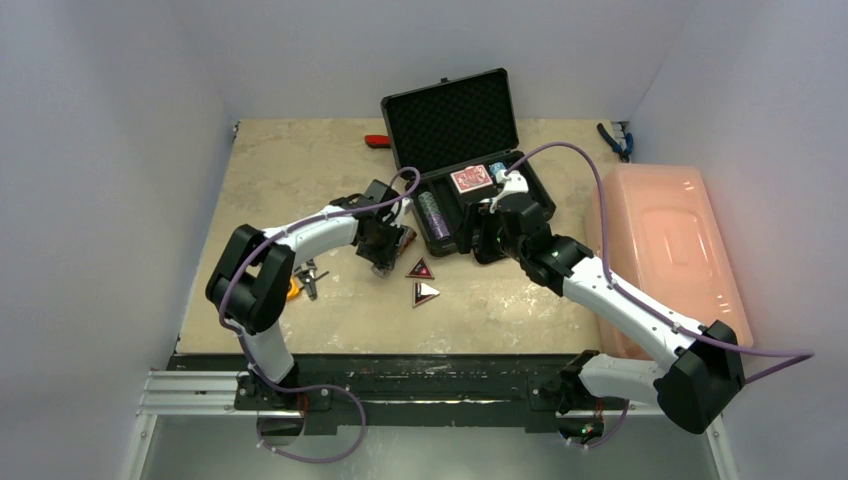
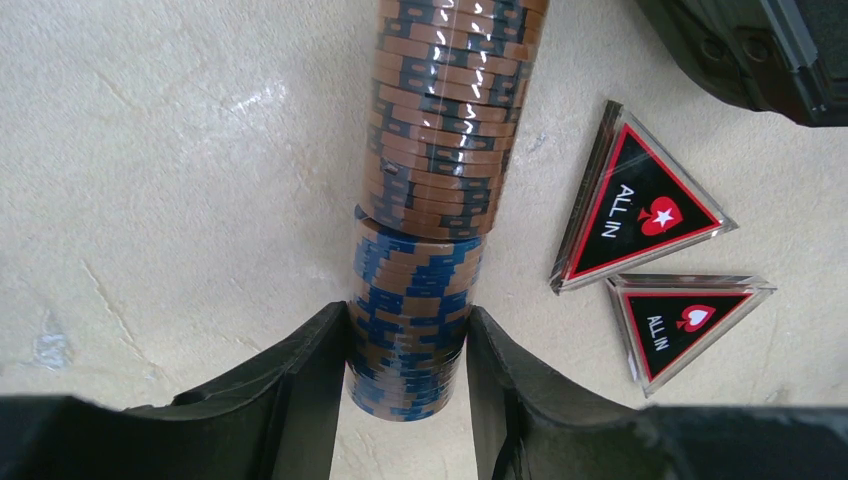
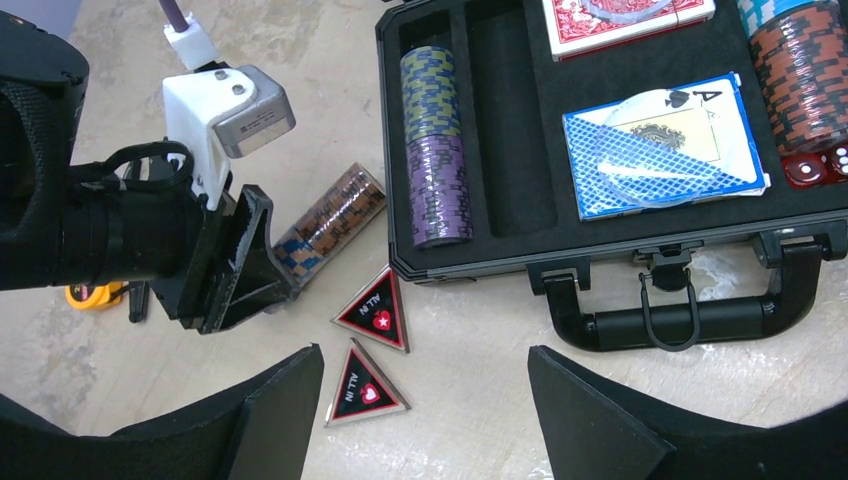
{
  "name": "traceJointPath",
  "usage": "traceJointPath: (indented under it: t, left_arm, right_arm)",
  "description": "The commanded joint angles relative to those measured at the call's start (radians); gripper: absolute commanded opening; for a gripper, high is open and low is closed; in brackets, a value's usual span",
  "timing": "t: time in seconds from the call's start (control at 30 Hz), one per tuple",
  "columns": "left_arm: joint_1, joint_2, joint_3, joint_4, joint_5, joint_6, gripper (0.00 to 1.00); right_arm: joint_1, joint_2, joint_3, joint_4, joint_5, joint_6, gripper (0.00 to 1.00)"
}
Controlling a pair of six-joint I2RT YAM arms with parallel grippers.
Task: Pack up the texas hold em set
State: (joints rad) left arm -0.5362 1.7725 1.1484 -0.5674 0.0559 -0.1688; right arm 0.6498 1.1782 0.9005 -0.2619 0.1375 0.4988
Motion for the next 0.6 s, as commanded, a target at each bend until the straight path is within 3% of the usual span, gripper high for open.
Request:
traceJointPath:
  t: [0.0, 0.03, 0.2, 0.27, 0.57]
  left_arm:
    - [-0.018, -0.046, 0.02, -0.023, 0.016, -0.076, 0.29]
    - [-0.02, -0.048, 0.018, -0.028, 0.014, -0.08, 0.31]
    - [-0.029, -0.063, -0.003, -0.021, -0.011, -0.079, 0.61]
    - [-0.029, -0.069, -0.009, -0.019, -0.011, -0.071, 0.67]
    - [-0.039, -0.097, -0.048, 0.026, 0.007, -0.02, 0.65]
  right_arm:
    - [0.002, 0.007, 0.016, 0.025, -0.011, -0.006, 0.79]
    - [0.001, 0.009, 0.017, 0.025, -0.013, -0.006, 0.79]
    - [0.002, 0.017, 0.02, 0.024, -0.018, -0.005, 0.79]
    - [0.002, 0.019, 0.022, 0.023, -0.018, -0.005, 0.79]
    - [0.002, 0.024, 0.021, 0.026, -0.027, -0.005, 0.79]
